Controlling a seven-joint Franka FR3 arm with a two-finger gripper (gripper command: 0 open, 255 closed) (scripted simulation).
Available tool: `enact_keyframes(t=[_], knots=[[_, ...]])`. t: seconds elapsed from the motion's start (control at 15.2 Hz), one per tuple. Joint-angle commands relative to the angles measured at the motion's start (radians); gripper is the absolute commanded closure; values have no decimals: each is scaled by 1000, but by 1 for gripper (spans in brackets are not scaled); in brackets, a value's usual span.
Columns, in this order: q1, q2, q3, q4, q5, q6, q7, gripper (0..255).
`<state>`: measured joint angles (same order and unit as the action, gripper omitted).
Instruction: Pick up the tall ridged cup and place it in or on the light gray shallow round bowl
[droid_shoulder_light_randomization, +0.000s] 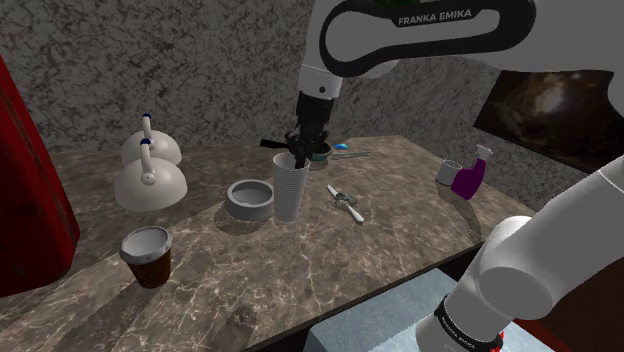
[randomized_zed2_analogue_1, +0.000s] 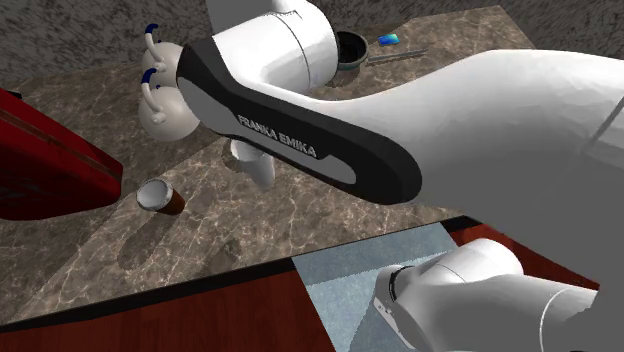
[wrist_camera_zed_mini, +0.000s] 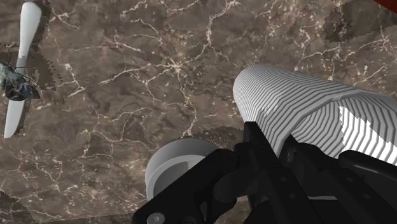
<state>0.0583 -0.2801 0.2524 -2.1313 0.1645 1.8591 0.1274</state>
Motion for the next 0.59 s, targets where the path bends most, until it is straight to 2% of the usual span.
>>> enact_keyframes(t=[0.0,0.53], knots=[[-13,72,-6,90,-21,-20,-6,255],[-44,368,-30,475,-95,-120,-31,255]])
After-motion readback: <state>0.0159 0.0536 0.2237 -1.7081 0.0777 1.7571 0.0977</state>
